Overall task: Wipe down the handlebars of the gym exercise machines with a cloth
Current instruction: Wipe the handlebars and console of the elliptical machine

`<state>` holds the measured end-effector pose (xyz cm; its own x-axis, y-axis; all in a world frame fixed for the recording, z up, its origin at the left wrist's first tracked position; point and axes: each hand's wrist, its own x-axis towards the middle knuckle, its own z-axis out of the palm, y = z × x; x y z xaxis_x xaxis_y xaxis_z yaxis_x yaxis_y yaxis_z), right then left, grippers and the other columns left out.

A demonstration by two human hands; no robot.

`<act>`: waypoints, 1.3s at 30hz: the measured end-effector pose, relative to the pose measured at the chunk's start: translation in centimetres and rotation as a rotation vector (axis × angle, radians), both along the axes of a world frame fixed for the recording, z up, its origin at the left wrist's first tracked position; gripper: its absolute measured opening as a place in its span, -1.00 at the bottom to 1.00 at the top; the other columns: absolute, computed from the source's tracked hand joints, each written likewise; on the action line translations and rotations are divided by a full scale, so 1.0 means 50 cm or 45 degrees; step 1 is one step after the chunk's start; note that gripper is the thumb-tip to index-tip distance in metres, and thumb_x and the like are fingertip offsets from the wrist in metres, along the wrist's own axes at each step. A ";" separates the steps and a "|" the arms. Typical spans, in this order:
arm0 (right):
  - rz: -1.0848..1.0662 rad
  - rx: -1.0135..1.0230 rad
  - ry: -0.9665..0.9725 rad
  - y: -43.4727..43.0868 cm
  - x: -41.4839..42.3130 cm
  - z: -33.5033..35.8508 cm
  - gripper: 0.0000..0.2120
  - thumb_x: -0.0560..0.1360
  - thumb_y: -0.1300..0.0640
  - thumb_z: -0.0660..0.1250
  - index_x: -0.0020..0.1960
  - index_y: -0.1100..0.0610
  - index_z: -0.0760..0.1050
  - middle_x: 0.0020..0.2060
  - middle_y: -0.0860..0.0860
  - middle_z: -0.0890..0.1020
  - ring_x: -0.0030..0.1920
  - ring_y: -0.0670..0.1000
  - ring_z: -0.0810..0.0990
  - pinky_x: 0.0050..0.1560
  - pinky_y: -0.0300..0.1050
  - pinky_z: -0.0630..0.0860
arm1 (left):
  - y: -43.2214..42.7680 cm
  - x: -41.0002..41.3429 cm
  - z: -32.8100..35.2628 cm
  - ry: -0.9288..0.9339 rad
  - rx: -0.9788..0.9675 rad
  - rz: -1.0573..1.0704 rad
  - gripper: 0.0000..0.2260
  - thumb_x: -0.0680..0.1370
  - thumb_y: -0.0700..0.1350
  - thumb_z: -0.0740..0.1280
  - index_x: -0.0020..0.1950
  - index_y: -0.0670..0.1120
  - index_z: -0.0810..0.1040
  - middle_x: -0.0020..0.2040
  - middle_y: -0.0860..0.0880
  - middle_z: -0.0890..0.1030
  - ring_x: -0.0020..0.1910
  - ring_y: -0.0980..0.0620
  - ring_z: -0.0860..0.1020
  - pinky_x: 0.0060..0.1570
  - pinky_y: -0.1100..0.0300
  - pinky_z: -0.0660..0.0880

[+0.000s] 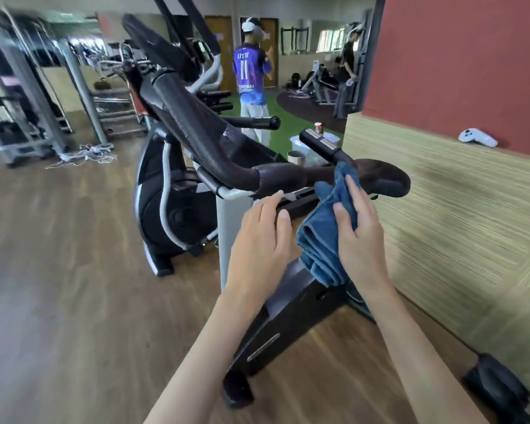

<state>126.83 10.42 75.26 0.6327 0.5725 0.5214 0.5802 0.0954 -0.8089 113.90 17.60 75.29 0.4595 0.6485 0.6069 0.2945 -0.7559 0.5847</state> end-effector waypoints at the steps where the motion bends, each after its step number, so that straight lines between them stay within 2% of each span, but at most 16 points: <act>1: 0.025 0.038 -0.023 0.007 -0.006 0.016 -0.56 0.65 0.14 0.14 0.52 0.03 0.21 0.47 -0.07 0.28 0.47 -0.19 0.18 0.46 -0.34 0.09 | 0.001 -0.011 0.015 -0.048 0.040 0.011 -0.64 0.65 -0.06 0.03 0.40 -0.09 0.37 0.30 0.06 0.45 0.30 0.20 0.32 0.27 0.52 0.14; 3: 0.081 0.103 -0.060 0.025 -0.016 0.046 -0.56 0.65 0.15 0.14 0.51 0.04 0.21 0.47 -0.07 0.28 0.46 -0.19 0.18 0.45 -0.38 0.09 | 0.011 -0.029 0.045 -0.146 0.106 0.066 -0.62 0.63 -0.02 0.01 0.36 -0.10 0.42 0.23 0.10 0.46 0.25 0.26 0.34 0.23 0.54 0.14; 6: 0.177 0.176 -0.091 0.063 -0.033 0.094 -0.56 0.65 0.15 0.15 0.51 0.03 0.22 0.45 -0.09 0.29 0.44 -0.23 0.19 0.40 -0.48 0.08 | 0.040 -0.054 0.086 -0.275 0.233 0.147 -0.62 0.62 -0.06 0.02 0.31 -0.15 0.46 0.19 0.00 0.52 0.21 0.12 0.42 0.24 0.36 0.28; 10: 0.320 0.226 -0.156 0.130 -0.051 0.141 -0.57 0.65 0.17 0.15 0.50 0.08 0.23 0.44 -0.03 0.34 0.45 -0.15 0.24 0.45 -0.31 0.14 | 0.101 -0.075 0.135 -0.444 0.402 0.266 -0.67 0.62 -0.16 0.05 0.29 -0.21 0.46 0.16 -0.03 0.50 0.19 0.03 0.43 0.26 0.15 0.35; 13: 0.449 0.259 -0.158 0.178 -0.064 0.160 -0.57 0.64 0.20 0.15 0.49 0.07 0.21 0.40 -0.14 0.32 0.43 -0.21 0.24 0.43 -0.37 0.15 | 0.159 -0.079 0.157 -0.532 0.424 0.377 -0.67 0.61 -0.20 0.07 0.31 -0.23 0.45 0.23 -0.06 0.45 0.28 0.02 0.39 0.33 0.01 0.33; 15: 0.507 0.286 -0.177 0.205 -0.072 0.163 -0.59 0.63 0.23 0.17 0.45 0.05 0.23 0.36 -0.16 0.34 0.40 -0.24 0.28 0.39 -0.41 0.18 | 0.191 -0.078 0.169 -0.542 0.400 0.416 -0.66 0.60 -0.20 0.07 0.34 -0.23 0.43 0.28 -0.08 0.41 0.33 0.04 0.35 0.37 0.02 0.29; 17: 0.487 0.204 -0.258 0.226 -0.078 0.157 -0.68 0.63 0.22 0.19 0.37 0.11 0.33 0.37 -0.03 0.39 0.37 -0.17 0.32 0.37 -0.43 0.18 | 0.211 -0.078 0.181 -0.503 0.342 0.437 -0.63 0.61 -0.15 0.06 0.39 -0.21 0.38 0.33 -0.05 0.36 0.37 0.07 0.30 0.41 0.10 0.23; 20: 0.411 -0.053 -0.347 0.241 -0.083 0.148 -0.68 0.64 0.09 0.16 0.37 0.10 0.41 0.48 -0.01 0.26 0.38 -0.19 0.20 0.23 -0.67 -0.02 | 0.232 -0.077 0.191 -0.432 0.250 0.466 -0.61 0.63 -0.12 0.04 0.46 -0.14 0.30 0.41 -0.02 0.30 0.41 0.13 0.24 0.43 0.23 0.16; 22: 0.373 -0.197 -0.452 0.239 -0.077 0.144 -0.62 0.63 -0.03 0.11 0.40 0.04 0.39 0.51 -0.08 0.20 0.44 -0.16 0.16 0.31 -0.53 0.01 | 0.241 -0.078 0.193 -0.431 0.246 0.469 -0.62 0.64 -0.14 0.05 0.46 -0.12 0.30 0.40 -0.01 0.32 0.39 0.17 0.26 0.40 0.31 0.17; 25: 0.416 -0.395 -0.671 0.217 -0.061 0.153 -0.49 0.54 -0.20 0.10 0.45 -0.06 0.32 0.53 -0.10 0.12 0.45 -0.14 0.05 0.49 -0.06 0.10 | 0.249 -0.081 0.199 -0.475 0.260 0.484 -0.64 0.63 -0.19 0.07 0.42 -0.14 0.35 0.34 -0.03 0.39 0.33 0.17 0.32 0.34 0.35 0.22; 27: 0.516 -0.507 -0.759 0.207 -0.048 0.157 -0.35 0.48 -0.31 0.10 0.51 -0.12 0.16 0.52 -0.14 0.07 0.39 -0.21 -0.03 0.50 -0.04 0.05 | 0.254 -0.084 0.204 -0.487 0.280 0.505 -0.64 0.62 -0.19 0.07 0.41 -0.14 0.38 0.30 -0.04 0.43 0.29 0.17 0.36 0.32 0.33 0.26; 28: 0.553 -0.516 -0.792 0.208 -0.041 0.155 -0.31 0.46 -0.37 0.06 0.52 -0.12 0.11 0.51 -0.15 0.07 0.40 -0.20 0.00 0.47 -0.10 0.09 | 0.257 -0.086 0.205 -0.484 0.295 0.514 -0.65 0.62 -0.19 0.07 0.40 -0.14 0.39 0.29 -0.04 0.44 0.28 0.19 0.37 0.31 0.34 0.27; 30: 0.556 -0.444 -0.851 0.220 -0.036 0.145 -0.27 0.43 -0.41 -0.01 0.49 -0.07 0.18 0.44 -0.12 0.22 0.36 -0.11 0.28 0.27 -0.26 0.26 | 0.260 -0.088 0.207 -0.477 0.326 0.521 -0.65 0.62 -0.19 0.06 0.37 -0.15 0.42 0.27 -0.04 0.46 0.22 0.32 0.37 0.25 0.43 0.26; 32: 0.485 -0.295 -0.861 0.238 -0.047 0.132 -0.34 0.47 -0.35 0.02 0.39 0.04 0.34 0.26 -0.07 0.44 0.13 -0.02 0.52 0.05 -0.28 0.39 | 0.258 -0.084 0.210 -0.486 0.338 0.538 -0.66 0.61 -0.19 0.07 0.35 -0.16 0.44 0.25 -0.04 0.47 0.16 0.41 0.37 0.16 0.52 0.23; 36: 0.397 0.071 -0.709 0.261 -0.089 0.126 -0.56 0.54 -0.22 0.13 0.27 0.05 0.34 0.04 -0.06 0.57 -0.06 -0.02 0.58 -0.08 -0.23 0.50 | 0.256 -0.074 0.212 -0.516 0.341 0.582 -0.67 0.60 -0.16 0.07 0.31 -0.16 0.47 0.20 -0.02 0.49 0.09 0.41 0.42 0.09 0.52 0.28; 39: 0.435 0.063 -0.809 0.253 -0.072 0.123 -0.55 0.52 -0.26 0.13 0.23 0.04 0.31 0.16 0.00 0.56 -0.02 0.03 0.61 -0.09 -0.09 0.59 | 0.261 -0.070 0.216 -0.539 0.336 0.615 -0.64 0.58 -0.06 0.04 0.29 -0.08 0.47 0.14 0.15 0.46 0.18 0.24 0.44 0.19 0.28 0.39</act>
